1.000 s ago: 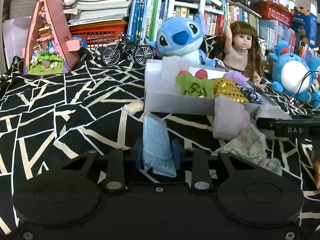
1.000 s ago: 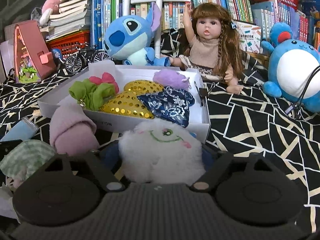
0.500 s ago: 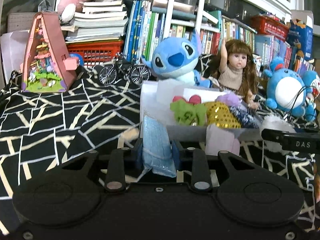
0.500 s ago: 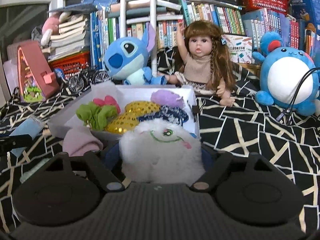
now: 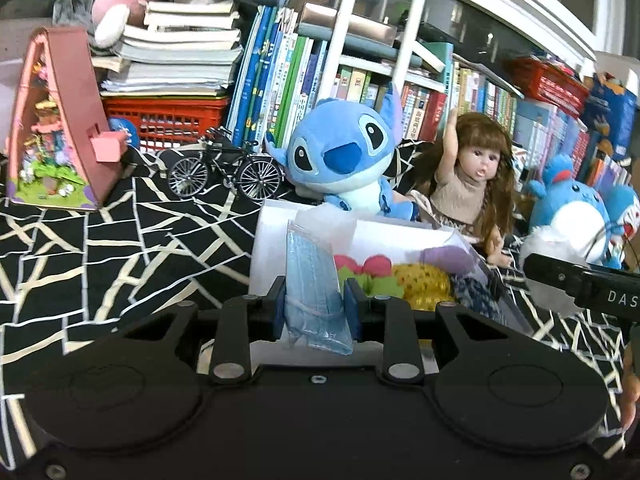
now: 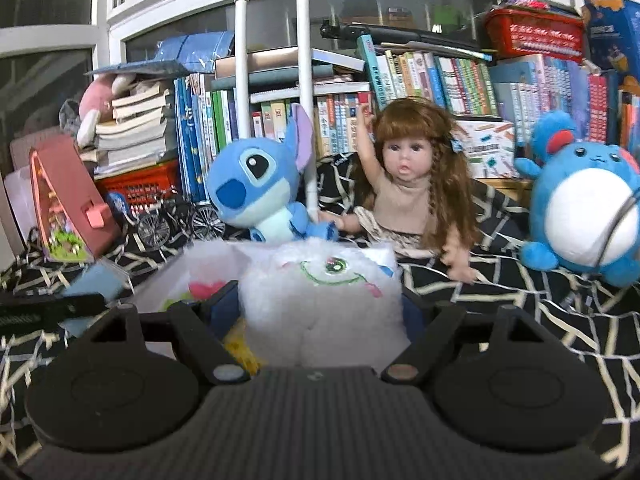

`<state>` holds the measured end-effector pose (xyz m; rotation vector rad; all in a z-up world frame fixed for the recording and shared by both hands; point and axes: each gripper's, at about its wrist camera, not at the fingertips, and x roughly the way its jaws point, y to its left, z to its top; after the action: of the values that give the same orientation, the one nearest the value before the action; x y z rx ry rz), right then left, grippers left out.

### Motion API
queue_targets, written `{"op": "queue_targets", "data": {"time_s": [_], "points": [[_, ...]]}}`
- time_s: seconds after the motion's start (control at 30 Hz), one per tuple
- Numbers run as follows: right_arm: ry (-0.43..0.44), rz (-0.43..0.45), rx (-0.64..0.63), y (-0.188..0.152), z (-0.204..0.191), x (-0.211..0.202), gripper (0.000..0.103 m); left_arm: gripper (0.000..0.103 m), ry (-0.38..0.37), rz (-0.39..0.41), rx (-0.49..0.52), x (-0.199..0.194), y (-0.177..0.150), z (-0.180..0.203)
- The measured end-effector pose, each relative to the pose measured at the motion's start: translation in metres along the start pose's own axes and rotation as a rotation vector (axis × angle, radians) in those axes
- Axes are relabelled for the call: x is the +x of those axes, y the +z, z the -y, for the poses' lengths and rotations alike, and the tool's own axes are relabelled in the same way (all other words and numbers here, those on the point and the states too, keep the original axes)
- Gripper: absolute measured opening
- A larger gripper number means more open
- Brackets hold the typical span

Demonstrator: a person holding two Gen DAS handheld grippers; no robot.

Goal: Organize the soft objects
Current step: 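Carry the white plush and blue packet into the white box and open both tools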

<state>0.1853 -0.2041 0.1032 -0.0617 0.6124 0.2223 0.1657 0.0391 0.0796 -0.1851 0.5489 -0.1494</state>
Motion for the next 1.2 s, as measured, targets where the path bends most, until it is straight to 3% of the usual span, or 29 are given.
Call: {"op": "queue_targets", "data": {"time_s": [0.3,0.43,0.57,1.2], "points": [[0.051,-0.089,0.079,0.039,-0.018,0.079,0.081,0.028,0.024,-0.074,-0.045,0.063,0.014,-0.010],[0.055,-0.136,0.096,0.043,-0.029,0.115,0.081,0.028,0.020,-0.111,-0.091,0.083,0.011,-0.017],[0.056,-0.182,0.108,0.038,-0.039,0.141,0.081,0.028,0.002,-0.128,-0.073,0.093,0.005,-0.016],[0.065,-0.271,0.109,0.018,-0.041,0.187,0.080,0.028,-0.031,-0.155,-0.020,0.106,-0.002,-0.014]]}}
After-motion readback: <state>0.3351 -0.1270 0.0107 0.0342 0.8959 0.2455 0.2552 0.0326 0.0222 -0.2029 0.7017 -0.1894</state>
